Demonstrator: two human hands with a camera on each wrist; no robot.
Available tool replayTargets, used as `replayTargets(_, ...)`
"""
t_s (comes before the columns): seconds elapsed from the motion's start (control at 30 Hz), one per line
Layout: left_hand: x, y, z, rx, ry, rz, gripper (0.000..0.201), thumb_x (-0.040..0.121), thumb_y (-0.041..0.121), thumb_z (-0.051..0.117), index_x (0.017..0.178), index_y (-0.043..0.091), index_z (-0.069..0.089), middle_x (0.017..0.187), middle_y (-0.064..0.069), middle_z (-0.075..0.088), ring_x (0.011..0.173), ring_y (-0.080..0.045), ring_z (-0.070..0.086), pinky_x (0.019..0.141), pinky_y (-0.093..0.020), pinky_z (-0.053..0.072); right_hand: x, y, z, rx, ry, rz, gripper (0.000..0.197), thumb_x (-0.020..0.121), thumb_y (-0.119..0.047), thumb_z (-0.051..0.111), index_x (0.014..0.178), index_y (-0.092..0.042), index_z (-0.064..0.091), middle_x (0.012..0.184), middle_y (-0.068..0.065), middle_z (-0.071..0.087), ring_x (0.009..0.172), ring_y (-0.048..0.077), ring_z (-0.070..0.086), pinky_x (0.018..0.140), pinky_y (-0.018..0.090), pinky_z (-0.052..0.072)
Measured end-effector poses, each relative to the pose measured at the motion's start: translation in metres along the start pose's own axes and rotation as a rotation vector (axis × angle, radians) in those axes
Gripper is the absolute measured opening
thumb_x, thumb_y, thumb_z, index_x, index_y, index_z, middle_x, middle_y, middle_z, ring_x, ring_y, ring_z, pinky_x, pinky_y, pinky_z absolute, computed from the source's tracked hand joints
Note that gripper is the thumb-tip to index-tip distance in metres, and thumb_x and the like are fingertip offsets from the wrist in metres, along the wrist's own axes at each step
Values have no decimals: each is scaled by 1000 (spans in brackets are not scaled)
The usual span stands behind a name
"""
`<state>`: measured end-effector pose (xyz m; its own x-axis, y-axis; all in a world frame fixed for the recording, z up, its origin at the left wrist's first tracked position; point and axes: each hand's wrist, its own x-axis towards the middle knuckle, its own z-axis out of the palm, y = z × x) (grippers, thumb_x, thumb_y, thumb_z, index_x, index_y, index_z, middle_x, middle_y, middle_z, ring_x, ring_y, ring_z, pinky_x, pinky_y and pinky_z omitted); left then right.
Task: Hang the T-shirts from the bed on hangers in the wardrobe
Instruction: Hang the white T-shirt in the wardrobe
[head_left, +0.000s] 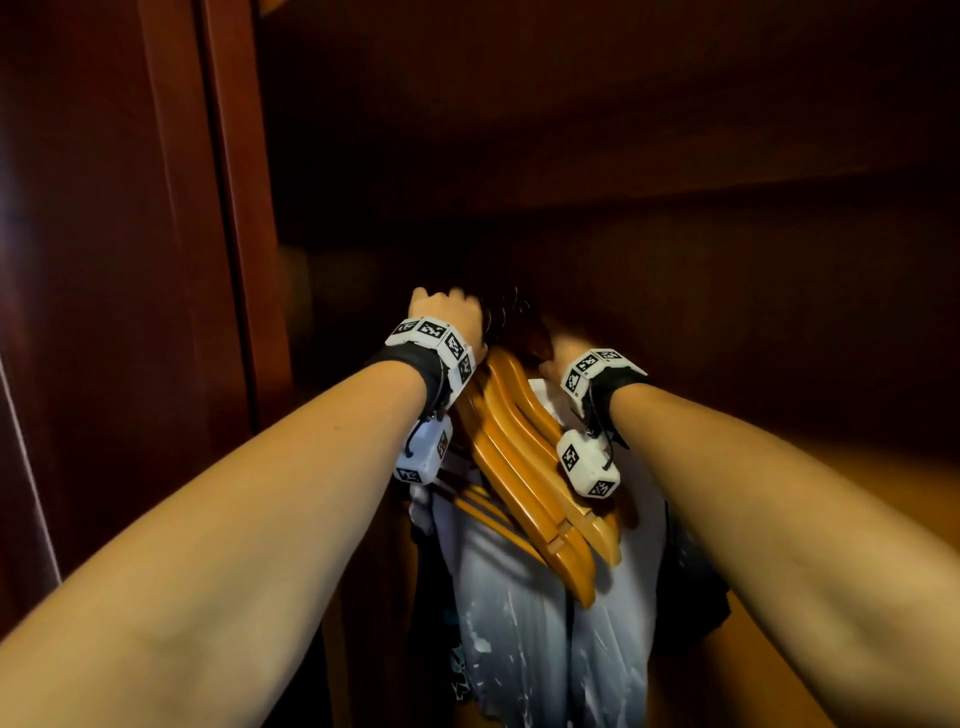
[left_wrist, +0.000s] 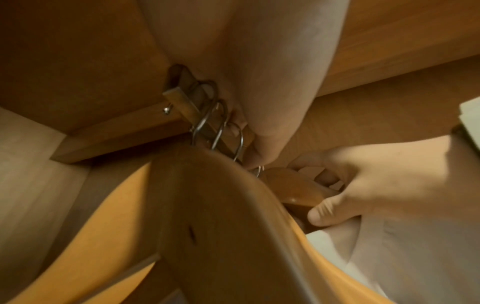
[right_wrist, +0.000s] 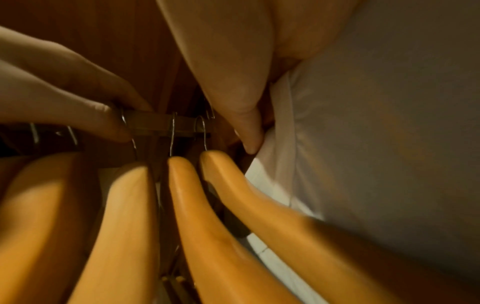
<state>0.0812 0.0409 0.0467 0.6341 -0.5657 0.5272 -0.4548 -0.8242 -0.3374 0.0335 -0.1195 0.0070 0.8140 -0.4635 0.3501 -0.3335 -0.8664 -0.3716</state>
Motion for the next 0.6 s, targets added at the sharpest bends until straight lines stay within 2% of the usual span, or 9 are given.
replayTargets(0.07,-1,0,1,13,11,-7,64,93,51,56,143,14,41,142,-8,48,127,-27,52,107,-42,32,1,-1,4,-16,-23,-2,76,97,-9,60,158,-24,17,142,18,47,114,32,59,82,36,48)
replayTargets(0.17,0,0,4,23,33,-16,66,92,52,56,144,15,39,142,-8,48,127,-26,51,106,-42,32,2,-2,8,-17,-61,-4,68,97,-11,61,154,-21,27,138,16,51,117,33,58,92,41,49)
replayTargets(0.3,1,-1,7,65,29,18,73,93,54,54,153,26,24,145,-10,44,129,-29,49,108,-45,31,3,1,13,-21,-100,-3,57,98,-12,60,149,-15,35,134,16,55,118,32,58,97,42,48)
replayTargets(0.37,1,-1,8,92,23,32,70,94,55,52,153,29,26,145,-10,44,129,-29,49,108,-45,30,5,2,16,-37,-105,-8,56,99,-15,59,149,-15,36,133,15,56,118,31,58,98,41,48)
replayTargets(0.5,3,-1,8,105,25,31,68,93,58,51,151,29,29,145,-10,43,129,-30,48,109,-45,29,6,0,18,-86,-100,-10,53,102,-18,55,151,-14,35,136,16,55,120,32,57,92,37,45)
replayTargets(0.6,3,0,9,113,24,27,69,93,57,52,151,29,30,145,-10,42,130,-30,47,110,-45,27,5,-3,17,-109,-93,19,42,103,-20,51,144,-12,44,129,15,59,113,31,60,86,36,47)
